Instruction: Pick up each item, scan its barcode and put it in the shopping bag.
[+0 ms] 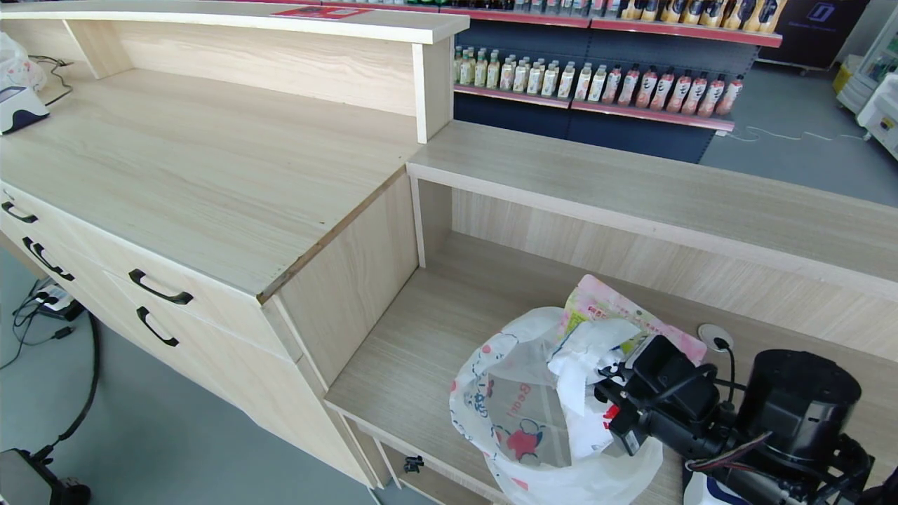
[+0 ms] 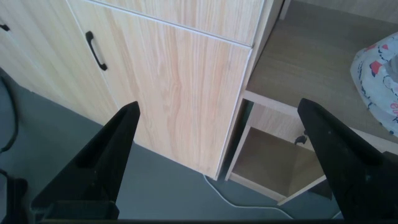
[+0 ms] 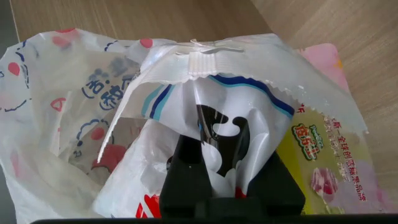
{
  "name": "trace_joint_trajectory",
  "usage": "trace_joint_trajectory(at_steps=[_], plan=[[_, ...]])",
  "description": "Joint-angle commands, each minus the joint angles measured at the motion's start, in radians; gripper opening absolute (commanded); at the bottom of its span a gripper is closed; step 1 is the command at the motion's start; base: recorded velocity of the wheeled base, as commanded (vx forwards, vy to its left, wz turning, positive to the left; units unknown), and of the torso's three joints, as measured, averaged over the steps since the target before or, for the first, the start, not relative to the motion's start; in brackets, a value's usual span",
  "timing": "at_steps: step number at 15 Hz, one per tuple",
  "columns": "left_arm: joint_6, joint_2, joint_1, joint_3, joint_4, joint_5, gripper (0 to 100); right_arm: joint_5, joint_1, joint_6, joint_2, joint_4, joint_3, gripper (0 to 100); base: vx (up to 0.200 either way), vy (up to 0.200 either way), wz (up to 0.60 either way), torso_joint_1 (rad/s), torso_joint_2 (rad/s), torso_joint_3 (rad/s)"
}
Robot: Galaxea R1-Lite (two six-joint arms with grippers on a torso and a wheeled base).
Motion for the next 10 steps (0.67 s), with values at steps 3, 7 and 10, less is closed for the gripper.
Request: trace_joint_trajectory(at_steps=[3, 7, 10], plan=[[0.0, 0.0, 0.0, 0.0, 0.0, 0.0, 100, 0.0, 0.007, 0.0, 0.033, 0.001, 0.043, 0, 0.0, 0.0, 0.0, 0.0, 0.0, 0.0], [0.0, 0.0, 0.0, 0.0, 0.0, 0.0, 100, 0.0, 0.004, 0.001, 0.034, 0.001, 0.045, 0, 0.0, 0.0, 0.0, 0.0, 0.0, 0.0], [0.0, 0.0, 0.0, 0.0, 0.0, 0.0, 100, 0.0, 0.002, 0.004, 0.048, 0.001, 0.045, 0, 0.0, 0.0, 0.0, 0.0, 0.0, 0.0]])
